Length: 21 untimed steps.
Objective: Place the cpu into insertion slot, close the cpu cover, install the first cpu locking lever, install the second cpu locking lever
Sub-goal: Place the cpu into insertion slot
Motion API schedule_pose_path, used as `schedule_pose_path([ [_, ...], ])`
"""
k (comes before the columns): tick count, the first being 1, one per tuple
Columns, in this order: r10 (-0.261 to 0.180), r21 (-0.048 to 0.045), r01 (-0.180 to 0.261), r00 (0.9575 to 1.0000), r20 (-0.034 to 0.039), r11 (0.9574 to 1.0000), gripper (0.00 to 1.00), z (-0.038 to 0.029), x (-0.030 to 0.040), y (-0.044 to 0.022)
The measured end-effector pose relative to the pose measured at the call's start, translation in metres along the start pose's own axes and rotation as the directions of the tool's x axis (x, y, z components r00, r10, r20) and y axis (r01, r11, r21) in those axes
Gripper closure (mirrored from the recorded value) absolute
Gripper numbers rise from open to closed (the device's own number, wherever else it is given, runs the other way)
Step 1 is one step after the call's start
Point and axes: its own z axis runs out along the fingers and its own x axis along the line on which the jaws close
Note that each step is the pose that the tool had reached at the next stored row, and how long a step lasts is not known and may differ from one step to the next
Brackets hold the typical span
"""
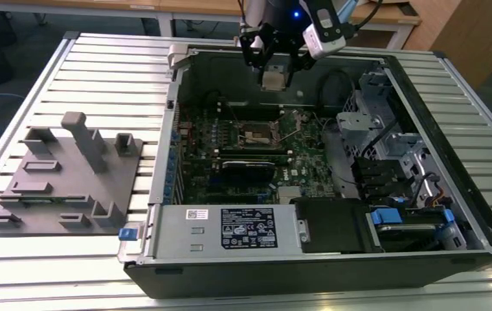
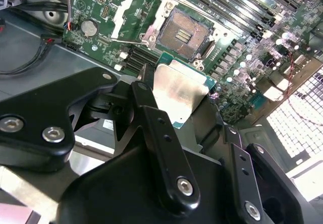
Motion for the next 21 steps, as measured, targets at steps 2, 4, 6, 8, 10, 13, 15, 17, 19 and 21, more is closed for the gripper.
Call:
schedule_pose_path([
  [2,0.0,0.0002,0.0,1.0,-0.0001,1.0,0.46,0.0008,0.0,-0.0001],
  [4,0.0,0.0002,0.0,1.0,-0.0001,1.0,0.46,0.0018,0.0,-0.0002],
  [6,0.0,0.0004,0.0,1.0,-0.0002,1.0,0.46,0.0021,0.0,-0.0002],
  [8,0.0,0.0004,0.0,1.0,-0.0002,1.0,0.46,0.0023,0.0,-0.0002],
  [10,0.0,0.0003,0.0,1.0,-0.0002,1.0,0.46,0.0025,0.0,-0.0003],
  [13,0.0,0.0,0.0,1.0,-0.0001,1.0,0.46,0.0039,-0.0001,-0.0004],
  [15,0.0,0.0002,0.0,1.0,-0.0001,1.0,0.46,0.005,-0.0001,-0.0005],
  [17,0.0,0.0003,0.0,1.0,-0.0001,1.0,0.46,0.0061,-0.0001,-0.0006],
  [19,0.0,0.0002,0.0,1.0,-0.0001,1.0,0.46,0.0071,-0.0001,-0.0007],
  [21,0.0,0.0003,0.0,1.0,-0.0002,1.0,0.46,0.008,-0.0001,-0.0007],
])
